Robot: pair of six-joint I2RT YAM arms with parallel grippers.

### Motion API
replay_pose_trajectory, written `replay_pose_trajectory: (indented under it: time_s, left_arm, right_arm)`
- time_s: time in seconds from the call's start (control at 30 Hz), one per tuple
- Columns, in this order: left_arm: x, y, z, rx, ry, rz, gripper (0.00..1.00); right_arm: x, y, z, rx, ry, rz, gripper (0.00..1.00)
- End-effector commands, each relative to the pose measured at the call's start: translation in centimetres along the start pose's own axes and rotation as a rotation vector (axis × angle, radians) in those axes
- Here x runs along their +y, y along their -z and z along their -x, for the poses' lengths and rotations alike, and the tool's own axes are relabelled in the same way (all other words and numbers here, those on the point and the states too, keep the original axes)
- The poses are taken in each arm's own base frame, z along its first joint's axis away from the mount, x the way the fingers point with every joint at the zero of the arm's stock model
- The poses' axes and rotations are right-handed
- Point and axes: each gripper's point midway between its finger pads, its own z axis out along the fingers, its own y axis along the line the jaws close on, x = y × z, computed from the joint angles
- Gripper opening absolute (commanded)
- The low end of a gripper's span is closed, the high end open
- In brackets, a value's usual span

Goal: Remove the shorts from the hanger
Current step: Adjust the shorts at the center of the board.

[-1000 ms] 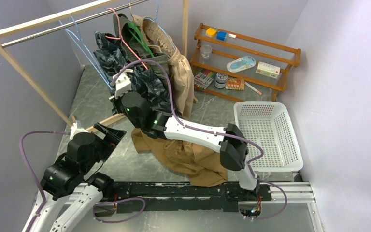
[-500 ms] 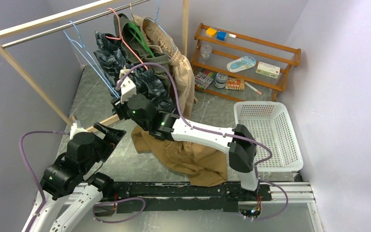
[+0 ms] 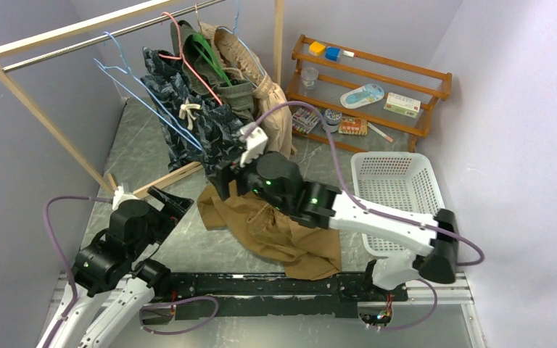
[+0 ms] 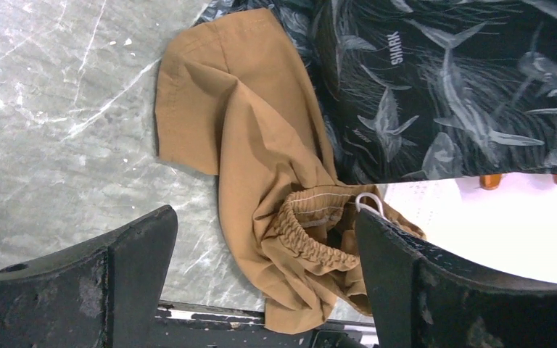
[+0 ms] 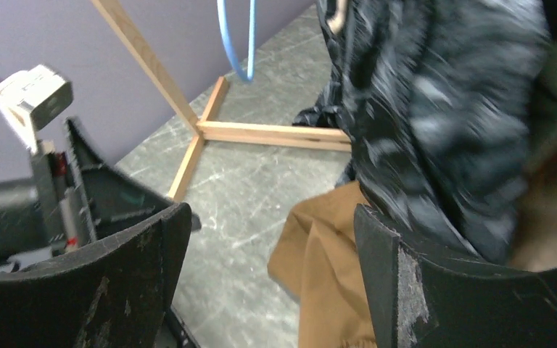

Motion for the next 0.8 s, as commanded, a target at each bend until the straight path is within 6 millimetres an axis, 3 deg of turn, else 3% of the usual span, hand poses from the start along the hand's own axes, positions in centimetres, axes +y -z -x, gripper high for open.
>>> replay_pose_trajectory:
  time_s: [0.0,0.1,0.23,0.33,0.4,0.5,0.6,0.77]
  left_arm:
    - [-0.6,-1.7,-0.9,0.041,-0.051,-0.008,0.96]
    - [-0.4,-2.9,-2.0,0.088,-0.083,0.011,0.97]
    - [-0.3,-4.4,-3.1,0.139,-0.121,0.026,0.97]
    - [-0.4,-5.0,-3.7,0.17,-0.125,0.03,0.97]
    - [-0.6,-5.3,-4.1,0.186,-0.123,0.028,0.97]
    - [-0.9,-5.7,-4.5,0.21,-0.127,0.022,0.97]
    - [-1.0,-5.8,-4.8,0.23,-0.127,0.026,0.96]
    - [-0.9,-5.7,-5.2,0.252,-0.123,0.029,0.96]
  right_arm:
    - [-2.5,4.6,-1.3,0.059,-0.042,-0.061,0.86]
    - [-6.3,7.7,-4.1,0.152,-0.066,-0.229,0.87]
    - [-11.5,12.3,-8.8,0.264,-0.147,-0.486,0.98]
    - [-13.2,14.1,-12.0,0.357,-0.223,-0.546,1.0]
    - [-13.9,14.3,-13.1,0.401,-0.247,-0.546,1.0]
    - [-13.9,13.6,-13.0,0.422,-0.188,-0.516,1.0]
    - [-13.0,12.0,-12.1,0.436,-0.07,-0.419,1.0]
    - [-11.4,9.7,-13.0,0.51,0.051,-0.283,1.0]
